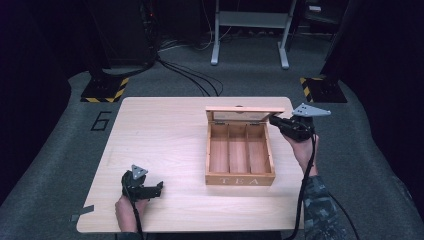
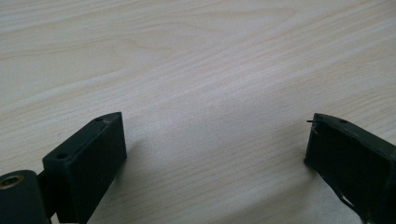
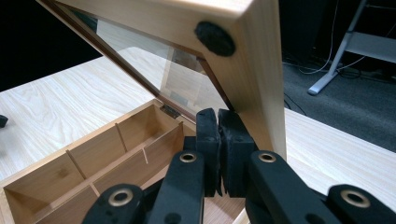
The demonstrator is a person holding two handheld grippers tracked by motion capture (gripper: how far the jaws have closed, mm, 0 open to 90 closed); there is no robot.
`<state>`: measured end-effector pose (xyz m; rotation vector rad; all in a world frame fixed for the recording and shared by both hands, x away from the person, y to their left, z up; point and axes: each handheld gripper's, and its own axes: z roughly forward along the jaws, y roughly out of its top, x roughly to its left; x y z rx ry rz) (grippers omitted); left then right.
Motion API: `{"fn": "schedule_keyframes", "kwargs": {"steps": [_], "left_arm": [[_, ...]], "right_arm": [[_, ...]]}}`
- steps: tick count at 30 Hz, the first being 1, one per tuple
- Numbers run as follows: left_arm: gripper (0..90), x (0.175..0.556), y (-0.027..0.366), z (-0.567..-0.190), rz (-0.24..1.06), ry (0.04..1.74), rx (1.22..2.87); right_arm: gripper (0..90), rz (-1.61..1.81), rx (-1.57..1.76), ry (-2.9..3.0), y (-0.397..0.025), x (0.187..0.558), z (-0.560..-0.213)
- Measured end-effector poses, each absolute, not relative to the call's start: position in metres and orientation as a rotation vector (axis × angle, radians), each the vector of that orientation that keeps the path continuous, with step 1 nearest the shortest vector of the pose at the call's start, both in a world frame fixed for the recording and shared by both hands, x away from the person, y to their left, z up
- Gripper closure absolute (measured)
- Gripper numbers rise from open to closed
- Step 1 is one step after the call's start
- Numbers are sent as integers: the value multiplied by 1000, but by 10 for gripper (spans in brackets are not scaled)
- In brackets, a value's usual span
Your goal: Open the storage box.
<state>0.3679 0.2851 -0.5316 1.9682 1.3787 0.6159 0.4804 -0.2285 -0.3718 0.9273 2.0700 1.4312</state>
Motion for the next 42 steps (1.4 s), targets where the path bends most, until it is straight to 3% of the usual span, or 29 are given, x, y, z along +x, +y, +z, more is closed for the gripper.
{"fn": "schedule_keyframes", "kwargs": {"steps": [42], "left_arm": [[49,368,285,-532,615,1378,1969]], "right_arm": [[871,1426,966,2056,-228,495,-369]]}}
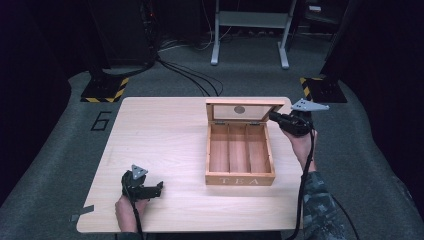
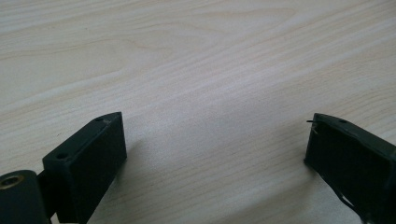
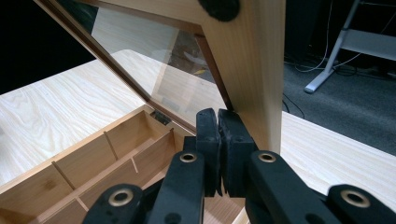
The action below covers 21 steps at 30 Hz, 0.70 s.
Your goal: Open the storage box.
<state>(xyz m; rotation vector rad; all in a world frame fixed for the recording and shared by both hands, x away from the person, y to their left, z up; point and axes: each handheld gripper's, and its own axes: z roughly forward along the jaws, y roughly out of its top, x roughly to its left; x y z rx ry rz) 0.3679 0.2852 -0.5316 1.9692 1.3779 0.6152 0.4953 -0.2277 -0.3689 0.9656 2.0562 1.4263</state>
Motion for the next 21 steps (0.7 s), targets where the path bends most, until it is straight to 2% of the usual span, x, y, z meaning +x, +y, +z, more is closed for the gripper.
{"fn": "schedule_keyframes", "kwargs": {"steps": [21], "left_arm": [[49,368,285,-532,615,1378,1969]], "right_arm": [[870,1427,967,2058,-228,497,-368]]}}
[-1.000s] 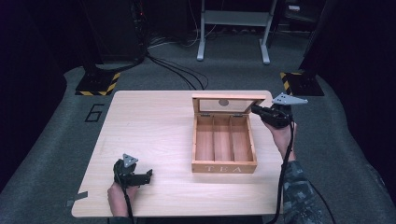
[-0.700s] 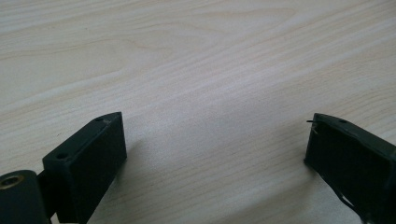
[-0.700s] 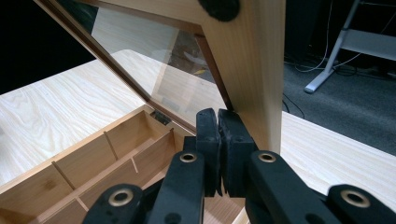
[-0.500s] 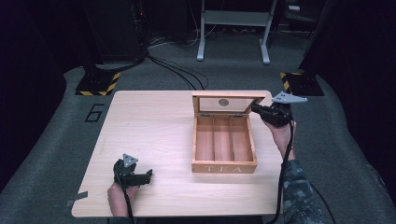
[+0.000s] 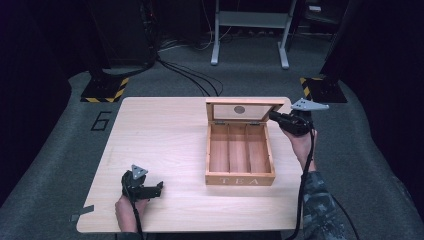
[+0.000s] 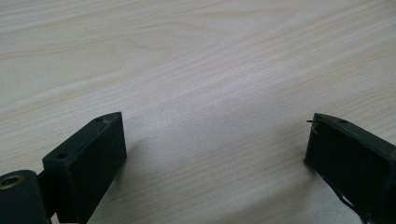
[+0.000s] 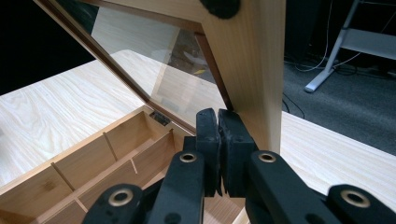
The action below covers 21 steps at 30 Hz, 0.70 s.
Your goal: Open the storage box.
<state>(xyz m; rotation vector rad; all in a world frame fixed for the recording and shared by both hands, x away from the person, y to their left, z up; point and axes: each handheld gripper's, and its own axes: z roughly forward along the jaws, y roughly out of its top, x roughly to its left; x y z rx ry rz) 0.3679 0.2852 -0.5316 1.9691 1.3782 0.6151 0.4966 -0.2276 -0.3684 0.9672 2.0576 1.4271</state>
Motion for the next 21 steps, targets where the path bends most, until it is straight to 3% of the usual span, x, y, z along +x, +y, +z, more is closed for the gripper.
{"fn": "schedule_keyframes", "kwargs": {"steps": [21], "left_arm": [[49,368,285,-532,615,1378,1969]], "right_arm": [[870,1427,966,2058,-228,497,-368]]}}
